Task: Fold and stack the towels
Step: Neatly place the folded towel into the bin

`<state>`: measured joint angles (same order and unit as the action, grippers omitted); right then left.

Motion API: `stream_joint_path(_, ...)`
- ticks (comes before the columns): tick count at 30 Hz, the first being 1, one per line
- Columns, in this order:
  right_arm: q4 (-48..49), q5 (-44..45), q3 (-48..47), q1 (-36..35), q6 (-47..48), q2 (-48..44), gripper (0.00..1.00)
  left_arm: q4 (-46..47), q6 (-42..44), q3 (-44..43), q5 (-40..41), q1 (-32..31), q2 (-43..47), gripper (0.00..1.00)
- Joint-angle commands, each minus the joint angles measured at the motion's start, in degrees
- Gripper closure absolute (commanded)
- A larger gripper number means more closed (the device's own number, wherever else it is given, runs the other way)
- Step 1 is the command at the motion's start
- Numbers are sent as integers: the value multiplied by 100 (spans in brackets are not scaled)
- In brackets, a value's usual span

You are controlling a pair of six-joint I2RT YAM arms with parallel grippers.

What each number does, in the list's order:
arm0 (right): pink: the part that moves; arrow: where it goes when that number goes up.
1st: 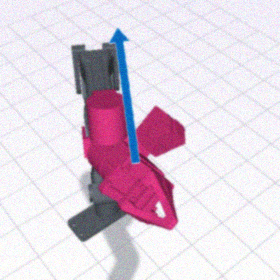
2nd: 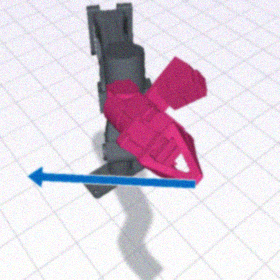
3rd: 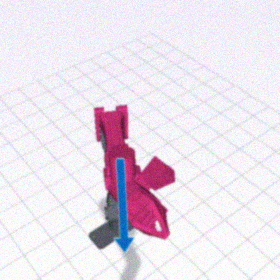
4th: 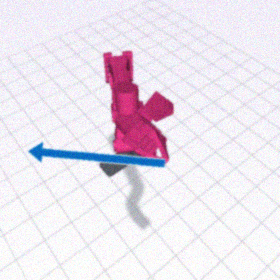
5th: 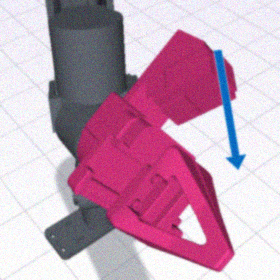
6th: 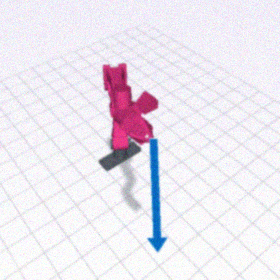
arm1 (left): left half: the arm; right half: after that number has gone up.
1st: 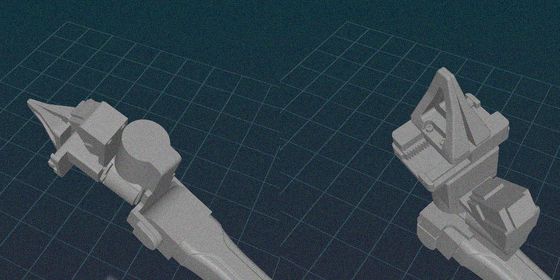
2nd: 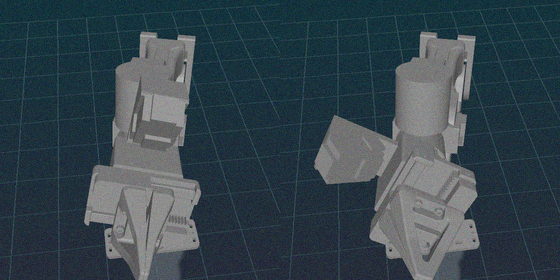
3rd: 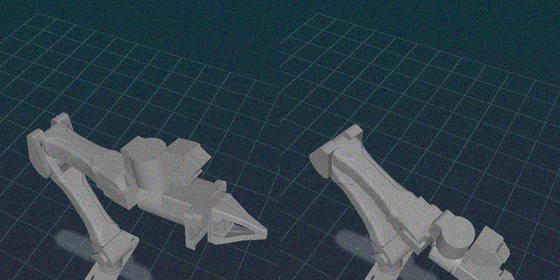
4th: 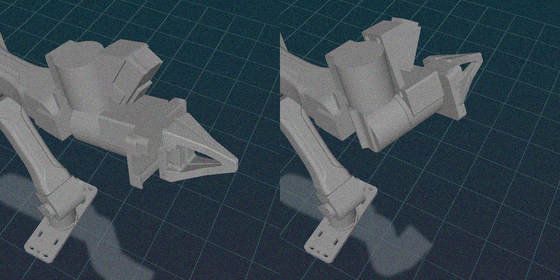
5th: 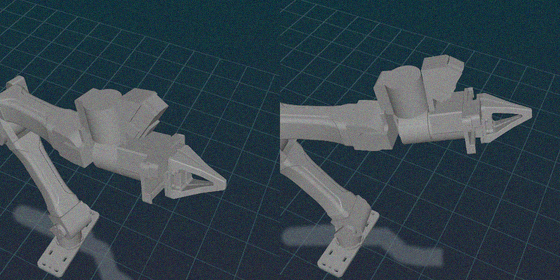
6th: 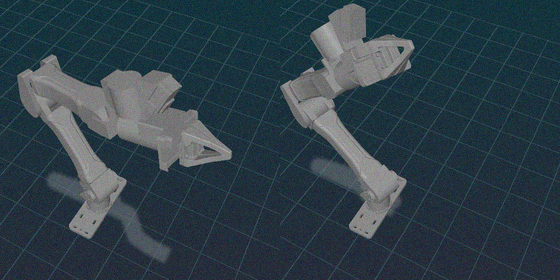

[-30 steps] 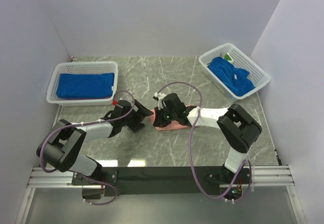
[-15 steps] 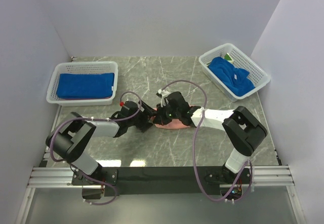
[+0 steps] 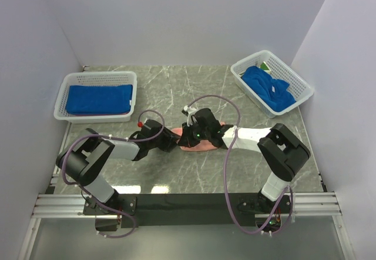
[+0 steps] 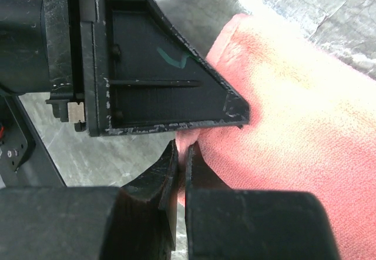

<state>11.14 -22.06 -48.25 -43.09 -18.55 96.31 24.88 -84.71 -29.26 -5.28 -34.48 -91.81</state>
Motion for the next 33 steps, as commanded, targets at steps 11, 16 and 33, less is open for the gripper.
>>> stream_joint_path(11,-585,175,-115,-103,421,-648,44,-519,506,87,317,-24,224,95)
stream_joint_path(16,-1235,957,61,-77,712,-1578,9,-1606,1543,-668,475,-6,401,99)
stream_joint_path(33,-2195,1811,948,3,879,-3856,5,-5113,5147,-4242,791,2023,235,99)
